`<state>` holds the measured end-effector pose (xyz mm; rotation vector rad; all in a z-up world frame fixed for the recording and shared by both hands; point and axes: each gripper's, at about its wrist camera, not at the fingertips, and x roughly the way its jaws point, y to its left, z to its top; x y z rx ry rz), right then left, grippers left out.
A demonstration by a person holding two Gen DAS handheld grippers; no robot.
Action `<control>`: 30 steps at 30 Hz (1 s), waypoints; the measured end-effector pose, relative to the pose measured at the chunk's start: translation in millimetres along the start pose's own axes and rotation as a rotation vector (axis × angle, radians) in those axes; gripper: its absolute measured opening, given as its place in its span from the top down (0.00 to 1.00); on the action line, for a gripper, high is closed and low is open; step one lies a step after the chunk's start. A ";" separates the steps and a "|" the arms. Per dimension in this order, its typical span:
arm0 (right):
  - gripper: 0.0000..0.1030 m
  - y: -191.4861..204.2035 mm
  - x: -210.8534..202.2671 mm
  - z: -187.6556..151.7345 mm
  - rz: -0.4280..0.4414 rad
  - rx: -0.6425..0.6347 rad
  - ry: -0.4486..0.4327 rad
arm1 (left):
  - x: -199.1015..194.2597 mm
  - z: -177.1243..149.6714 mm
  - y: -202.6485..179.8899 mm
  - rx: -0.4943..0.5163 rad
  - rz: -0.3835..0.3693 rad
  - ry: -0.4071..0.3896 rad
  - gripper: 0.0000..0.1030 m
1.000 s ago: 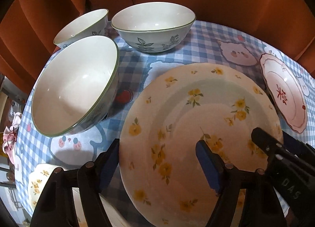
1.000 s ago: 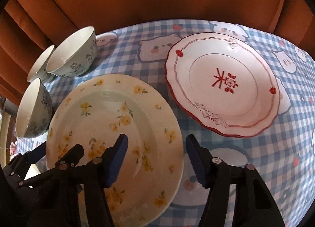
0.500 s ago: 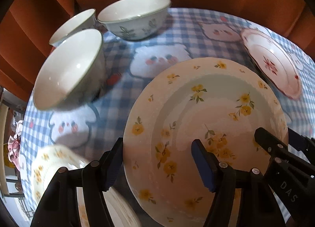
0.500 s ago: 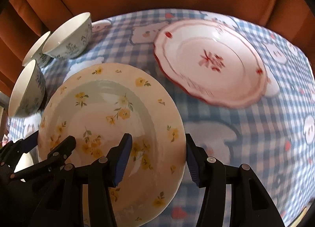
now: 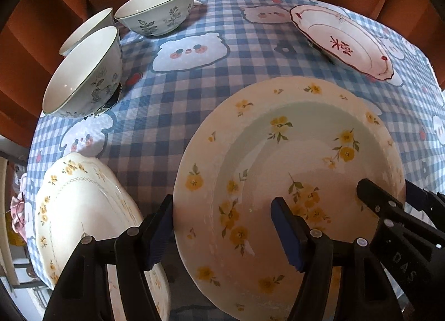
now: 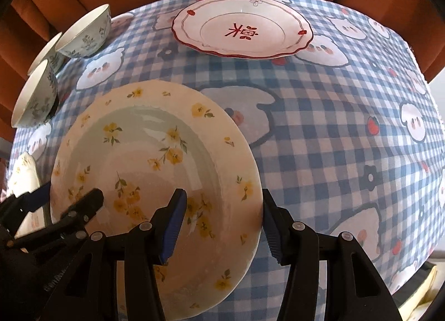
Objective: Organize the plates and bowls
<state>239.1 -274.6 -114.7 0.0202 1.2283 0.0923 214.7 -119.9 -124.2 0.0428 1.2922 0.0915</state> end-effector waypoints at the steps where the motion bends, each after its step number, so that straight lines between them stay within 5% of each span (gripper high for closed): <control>1: 0.46 -0.8 1.4 1.3 0.003 0.004 0.003 | 1.0 -0.1 -3.1 0.004 0.013 0.000 0.29; 16: 0.41 0.1 7.0 10.8 0.036 -0.045 0.012 | -4.4 -4.7 -0.8 -0.060 0.014 0.026 0.30; 30: 0.41 12.1 -36.8 -9.4 -0.013 -0.031 -0.022 | -43.4 -18.7 24.1 -0.043 -0.059 -0.041 0.30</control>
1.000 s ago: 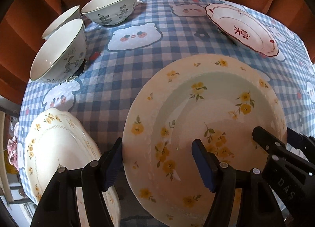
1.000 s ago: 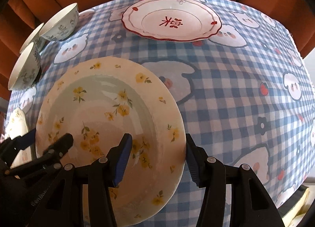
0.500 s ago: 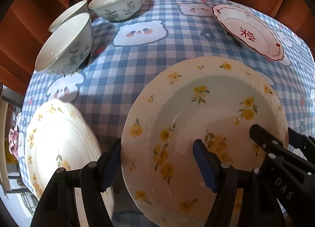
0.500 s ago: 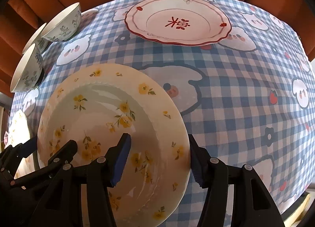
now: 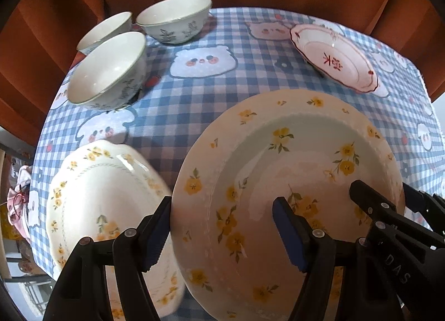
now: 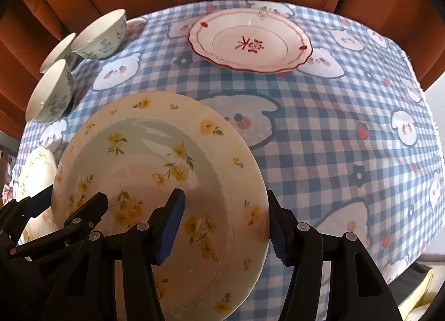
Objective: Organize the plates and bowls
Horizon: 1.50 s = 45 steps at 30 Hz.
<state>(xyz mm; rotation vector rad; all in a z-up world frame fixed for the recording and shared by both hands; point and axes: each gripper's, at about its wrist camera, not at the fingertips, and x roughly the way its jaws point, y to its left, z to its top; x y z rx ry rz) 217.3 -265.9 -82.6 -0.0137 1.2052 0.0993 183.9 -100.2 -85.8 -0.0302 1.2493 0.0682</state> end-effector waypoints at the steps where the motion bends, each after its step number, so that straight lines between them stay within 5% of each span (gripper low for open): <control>1: 0.41 3.4 -3.8 -1.4 -0.003 0.003 -0.004 | -3.6 -1.3 4.8 -0.002 -0.005 -0.008 0.30; 30: 0.41 177.5 -13.4 -49.6 -0.021 -0.069 -0.001 | -4.8 -61.1 177.7 -0.105 -0.031 0.003 0.30; 45: 0.41 198.2 5.8 -53.8 -0.073 -0.040 0.044 | 8.8 -62.5 180.8 -0.033 -0.052 0.005 0.30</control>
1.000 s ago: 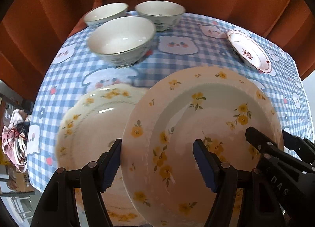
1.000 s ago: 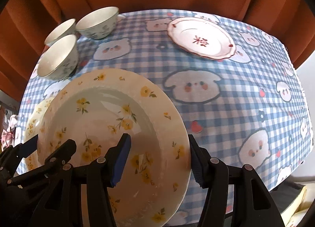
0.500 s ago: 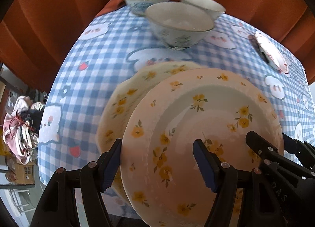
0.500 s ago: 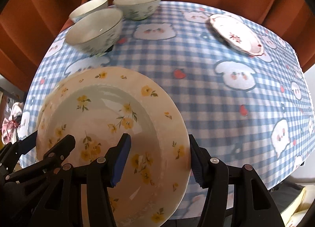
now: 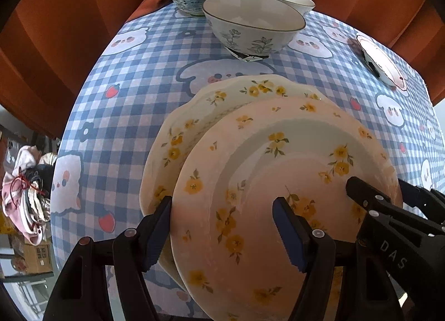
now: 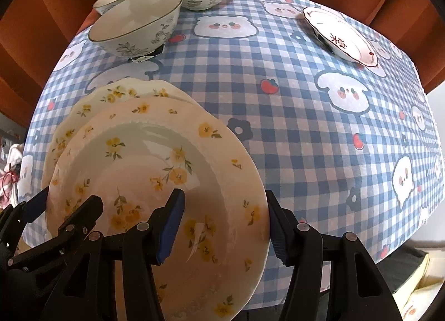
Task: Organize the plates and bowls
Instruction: 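Lower the deep plate onto the flat yellow-flowered plate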
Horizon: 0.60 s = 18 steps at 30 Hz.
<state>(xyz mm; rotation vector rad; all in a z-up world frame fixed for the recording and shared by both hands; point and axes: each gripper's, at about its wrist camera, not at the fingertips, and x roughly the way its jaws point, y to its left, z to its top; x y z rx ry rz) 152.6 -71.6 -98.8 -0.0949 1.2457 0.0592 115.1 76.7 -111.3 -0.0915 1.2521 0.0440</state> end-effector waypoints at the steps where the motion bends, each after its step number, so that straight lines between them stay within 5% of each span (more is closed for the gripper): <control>1: 0.41 -0.3 0.2 0.8 -0.003 0.004 -0.003 | 1.2 1.1 -0.8 0.005 0.002 0.001 0.30; 18: 0.40 -4.8 4.2 6.8 0.000 0.022 -0.026 | 10.3 6.9 -17.5 0.060 0.101 -0.007 0.17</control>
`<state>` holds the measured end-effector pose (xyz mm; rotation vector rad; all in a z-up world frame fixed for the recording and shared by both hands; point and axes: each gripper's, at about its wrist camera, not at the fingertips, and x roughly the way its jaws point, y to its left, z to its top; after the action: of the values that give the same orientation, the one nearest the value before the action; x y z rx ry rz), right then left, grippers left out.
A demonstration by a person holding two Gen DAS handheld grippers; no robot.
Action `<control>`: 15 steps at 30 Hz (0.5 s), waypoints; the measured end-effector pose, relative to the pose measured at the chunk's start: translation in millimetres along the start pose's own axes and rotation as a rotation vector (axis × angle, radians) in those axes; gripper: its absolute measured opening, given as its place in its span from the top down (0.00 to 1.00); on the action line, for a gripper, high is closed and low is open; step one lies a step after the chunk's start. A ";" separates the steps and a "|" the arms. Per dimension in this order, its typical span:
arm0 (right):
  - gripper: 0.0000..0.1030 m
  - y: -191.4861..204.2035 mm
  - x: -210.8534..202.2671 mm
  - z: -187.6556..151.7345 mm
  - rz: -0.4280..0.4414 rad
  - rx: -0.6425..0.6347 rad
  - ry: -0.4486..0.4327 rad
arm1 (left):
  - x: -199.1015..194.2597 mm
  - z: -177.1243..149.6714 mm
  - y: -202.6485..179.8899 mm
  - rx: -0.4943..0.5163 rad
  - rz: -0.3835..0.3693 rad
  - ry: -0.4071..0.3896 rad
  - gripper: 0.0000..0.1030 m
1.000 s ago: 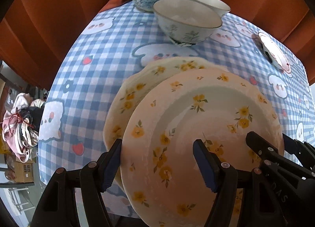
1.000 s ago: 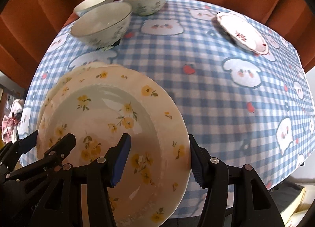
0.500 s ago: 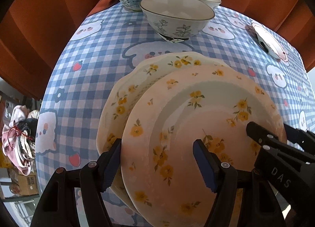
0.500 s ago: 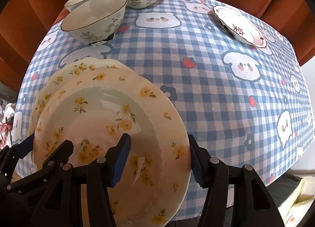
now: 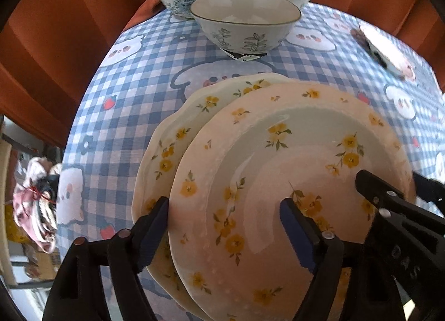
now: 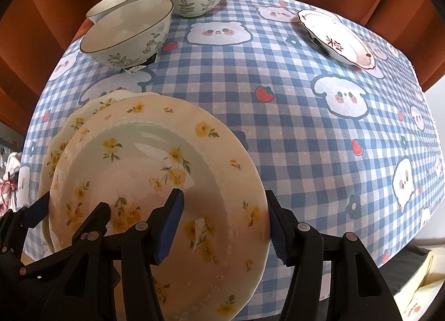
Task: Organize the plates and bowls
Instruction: 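Lower the deep plate onto the flat yellow-flowered plate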
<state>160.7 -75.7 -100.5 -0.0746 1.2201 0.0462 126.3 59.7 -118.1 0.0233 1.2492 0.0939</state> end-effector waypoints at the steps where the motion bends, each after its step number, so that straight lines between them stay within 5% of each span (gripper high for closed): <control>1: 0.40 0.5 -1.3 -0.1 0.003 -0.007 -0.001 | 0.2 0.8 -1.9 0.008 0.009 0.002 0.16; 9: 0.44 -10.6 -22.6 -4.9 -0.034 -0.016 -0.064 | -9.7 6.1 8.3 -0.034 -0.012 0.000 0.16; 15: 0.70 -13.2 -25.9 -6.7 0.009 -0.026 -0.068 | -18.2 1.3 17.8 -0.024 -0.053 0.011 0.16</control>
<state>146.6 -89.3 -78.1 -0.0900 1.1517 0.0717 120.8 75.9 -99.2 -0.0310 1.2585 0.0632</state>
